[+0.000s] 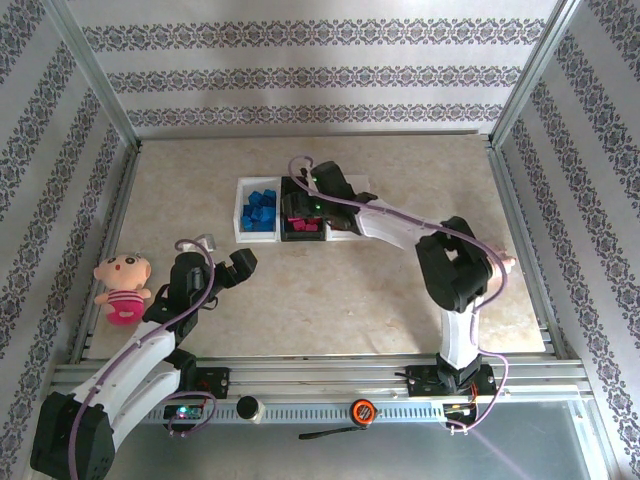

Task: Sort the legos into containers by color
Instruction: Place the lego in the container, then reset both arms

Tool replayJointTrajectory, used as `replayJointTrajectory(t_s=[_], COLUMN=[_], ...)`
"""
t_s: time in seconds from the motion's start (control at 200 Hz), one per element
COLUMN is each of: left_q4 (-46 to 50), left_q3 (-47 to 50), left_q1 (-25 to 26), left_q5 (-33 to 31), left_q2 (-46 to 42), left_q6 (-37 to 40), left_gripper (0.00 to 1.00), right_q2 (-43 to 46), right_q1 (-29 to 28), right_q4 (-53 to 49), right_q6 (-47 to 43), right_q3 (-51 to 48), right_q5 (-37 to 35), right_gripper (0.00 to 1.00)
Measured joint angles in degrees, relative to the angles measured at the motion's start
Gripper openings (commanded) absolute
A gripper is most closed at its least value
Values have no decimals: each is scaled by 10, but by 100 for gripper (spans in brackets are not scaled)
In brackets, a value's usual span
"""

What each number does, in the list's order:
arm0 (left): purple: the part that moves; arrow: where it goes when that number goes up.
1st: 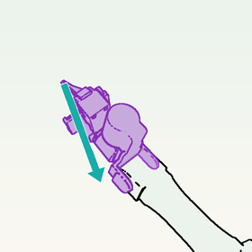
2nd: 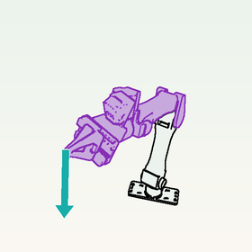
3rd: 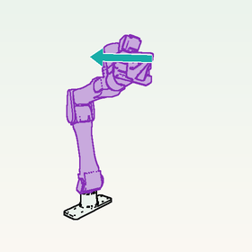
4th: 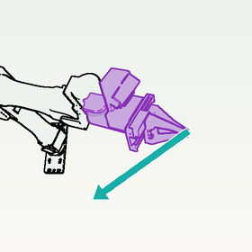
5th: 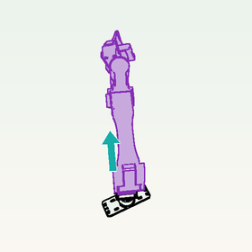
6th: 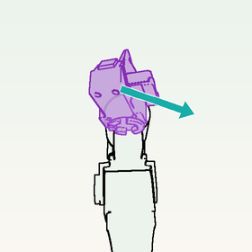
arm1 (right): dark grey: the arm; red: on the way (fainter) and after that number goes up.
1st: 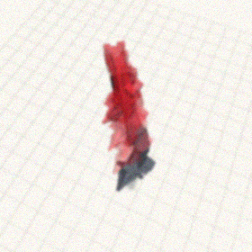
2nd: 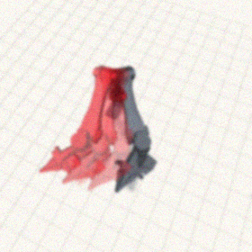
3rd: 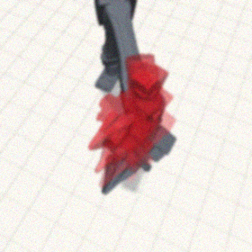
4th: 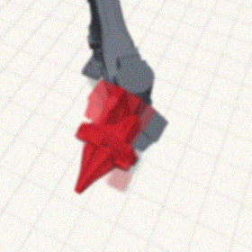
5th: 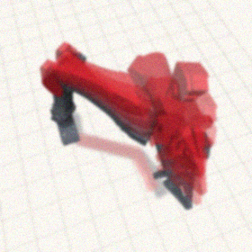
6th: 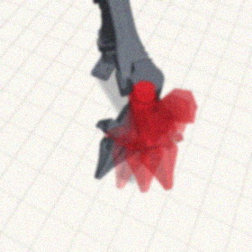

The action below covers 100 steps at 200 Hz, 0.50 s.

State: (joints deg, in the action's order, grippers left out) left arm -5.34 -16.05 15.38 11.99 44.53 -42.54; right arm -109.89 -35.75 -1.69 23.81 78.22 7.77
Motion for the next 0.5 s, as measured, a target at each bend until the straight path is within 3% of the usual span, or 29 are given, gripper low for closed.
replayJointTrajectory(t_s=[0.09, 0.155, 0.325, 0.5], left_q4=[0, 0, -14, -83], left_q3=[-13, -27, -56, -59], left_q1=[0, 0, 0, 0], left_q5=[-1, -4, -24, -89], left_q2=[4, 11, 36, 85], left_q6=[0, 3, 18, 76], left_gripper=[100, 100, 100, 100], right_q2=[58, 107, 229, 313], right_q1=[4, 6, 7, 7], right_q4=[10, 17, 46, 72], right_q6=[0, -3, -2, -2], right_q3=[-57, -95, -185, -284], right_q5=[-7, -16, -46, -92], right_gripper=[75, 97, 98, 98])
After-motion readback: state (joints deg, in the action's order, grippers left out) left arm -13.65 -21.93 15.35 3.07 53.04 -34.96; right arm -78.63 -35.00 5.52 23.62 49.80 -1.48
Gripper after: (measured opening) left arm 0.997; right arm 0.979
